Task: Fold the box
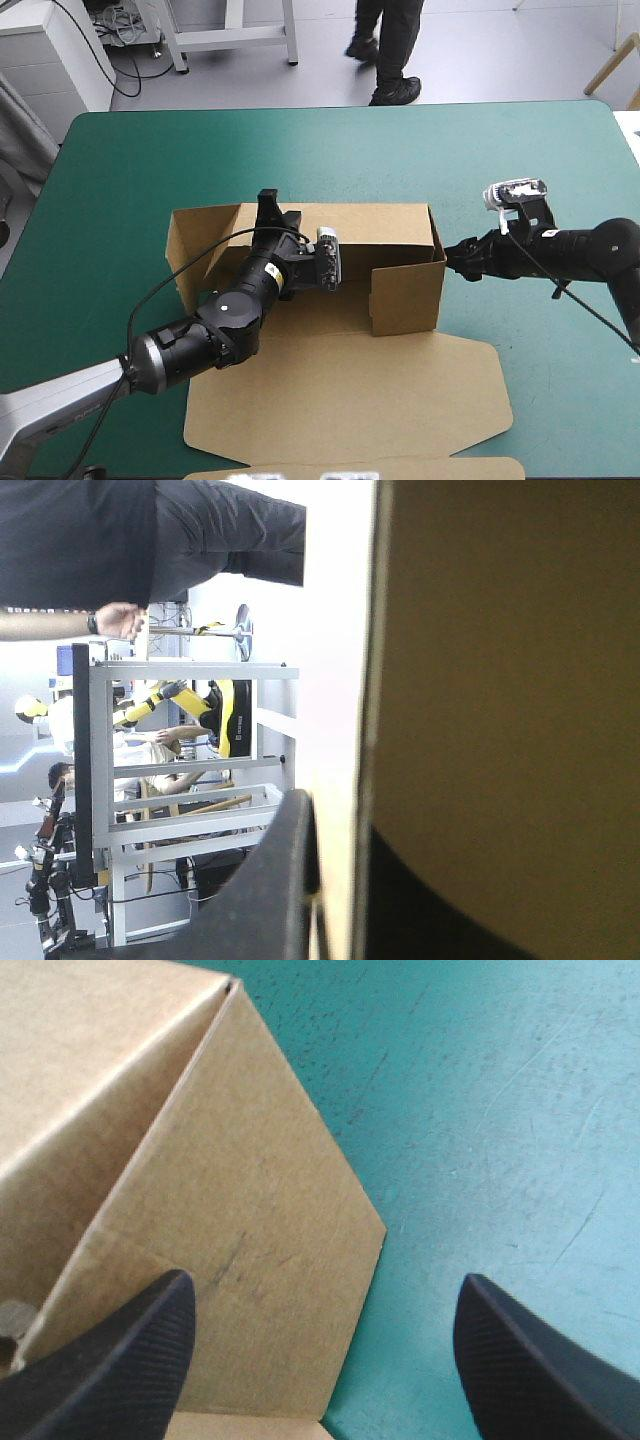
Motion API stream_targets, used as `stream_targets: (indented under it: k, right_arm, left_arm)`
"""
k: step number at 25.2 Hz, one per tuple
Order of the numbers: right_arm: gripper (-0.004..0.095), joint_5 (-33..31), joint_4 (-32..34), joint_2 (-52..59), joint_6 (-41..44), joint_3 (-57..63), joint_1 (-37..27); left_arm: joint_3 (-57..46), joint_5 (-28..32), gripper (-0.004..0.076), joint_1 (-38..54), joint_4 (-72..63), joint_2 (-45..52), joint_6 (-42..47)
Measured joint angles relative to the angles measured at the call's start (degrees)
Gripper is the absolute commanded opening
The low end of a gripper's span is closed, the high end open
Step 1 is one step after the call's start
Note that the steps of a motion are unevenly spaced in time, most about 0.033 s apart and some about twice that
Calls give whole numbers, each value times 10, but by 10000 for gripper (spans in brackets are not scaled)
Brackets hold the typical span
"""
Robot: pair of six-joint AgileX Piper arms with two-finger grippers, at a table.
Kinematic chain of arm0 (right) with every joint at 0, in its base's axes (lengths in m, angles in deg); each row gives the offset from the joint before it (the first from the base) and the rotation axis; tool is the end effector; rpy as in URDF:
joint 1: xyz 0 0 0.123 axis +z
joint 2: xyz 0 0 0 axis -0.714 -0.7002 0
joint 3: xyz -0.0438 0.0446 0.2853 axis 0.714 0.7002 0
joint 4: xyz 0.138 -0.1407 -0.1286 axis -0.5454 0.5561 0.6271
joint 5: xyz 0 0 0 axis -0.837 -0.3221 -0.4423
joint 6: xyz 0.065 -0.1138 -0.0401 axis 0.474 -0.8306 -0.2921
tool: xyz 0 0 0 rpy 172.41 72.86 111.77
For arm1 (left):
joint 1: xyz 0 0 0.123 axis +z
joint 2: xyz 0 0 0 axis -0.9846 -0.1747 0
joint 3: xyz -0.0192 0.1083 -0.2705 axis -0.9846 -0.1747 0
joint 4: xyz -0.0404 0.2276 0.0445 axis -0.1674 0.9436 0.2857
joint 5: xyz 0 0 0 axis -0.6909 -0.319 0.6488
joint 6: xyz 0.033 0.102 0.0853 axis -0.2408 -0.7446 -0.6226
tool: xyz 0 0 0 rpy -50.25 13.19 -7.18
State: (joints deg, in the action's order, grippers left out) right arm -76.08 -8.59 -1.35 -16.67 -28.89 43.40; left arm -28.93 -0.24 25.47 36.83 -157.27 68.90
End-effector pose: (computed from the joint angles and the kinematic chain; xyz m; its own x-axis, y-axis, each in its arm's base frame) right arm 0.2509 0.0632 0.2939 -0.7277 -0.1369 -0.6721 -0.4356 0.8491 0.2987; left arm 0.2472 -0.2197 0.2887 0.2123 0.9538 -0.2127 0.4583 0.0950 0.8837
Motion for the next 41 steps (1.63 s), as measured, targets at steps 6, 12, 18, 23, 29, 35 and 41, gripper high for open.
stream_targets:
  k: [6,12,18,23,29,35,41]
  right_arm:
    - [657,-17,-12,9,-18,31,0]
    - [657,-50,-9,9,-19,31,0]
    - [657,-67,-4,9,-24,31,3]
    - [657,-59,6,9,-25,33,55]
    - [657,8,17,9,-15,40,131]
    - [621,84,31,9,-13,40,164]
    - [490,132,49,9,-13,41,185]
  left_arm:
    - [0,-1,-9,0,0,0,0]
    - [0,0,-9,0,0,0,0]
    - [-1,0,-9,0,1,0,0]
    - [-1,1,-9,0,2,0,0]
    - [-1,-2,-9,0,2,0,0]
    - [-1,-4,-9,0,6,-2,0]
    - [-1,-5,-9,0,6,-2,1]
